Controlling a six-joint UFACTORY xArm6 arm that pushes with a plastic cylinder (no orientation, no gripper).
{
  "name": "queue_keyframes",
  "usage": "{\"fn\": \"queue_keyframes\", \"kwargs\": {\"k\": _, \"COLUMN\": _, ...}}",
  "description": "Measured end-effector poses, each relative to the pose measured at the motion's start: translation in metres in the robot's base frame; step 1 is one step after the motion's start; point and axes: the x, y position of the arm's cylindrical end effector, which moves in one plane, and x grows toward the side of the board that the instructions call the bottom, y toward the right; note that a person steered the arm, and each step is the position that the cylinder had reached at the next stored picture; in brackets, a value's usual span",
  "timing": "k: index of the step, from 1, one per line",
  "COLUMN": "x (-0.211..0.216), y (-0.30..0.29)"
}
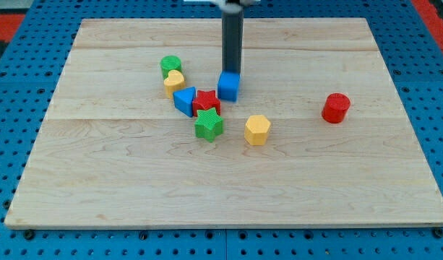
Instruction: Slide the triangle to the left of the red star
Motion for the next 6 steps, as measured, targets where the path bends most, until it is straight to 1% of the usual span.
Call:
{"fn": "queue_keyframes", "kwargs": {"k": 1, "x": 0.022, "y": -0.033}}
{"fn": "queue_keyframes", "kwargs": {"k": 2, "x": -0.004, "y": -0.017}}
{"fn": "queue_keyframes", "kwargs": {"k": 3, "x": 0.023, "y": -0.064}}
{"fn": "queue_keyframes", "kwargs": {"k": 4, "x": 0.033, "y": -0.089}}
{"fn": "queue_keyframes", "kwargs": {"k": 5, "x": 0.026, "y": -0.138}}
{"fn": "queue_keyframes", "kwargs": {"k": 6, "x": 0.008, "y": -0.156}}
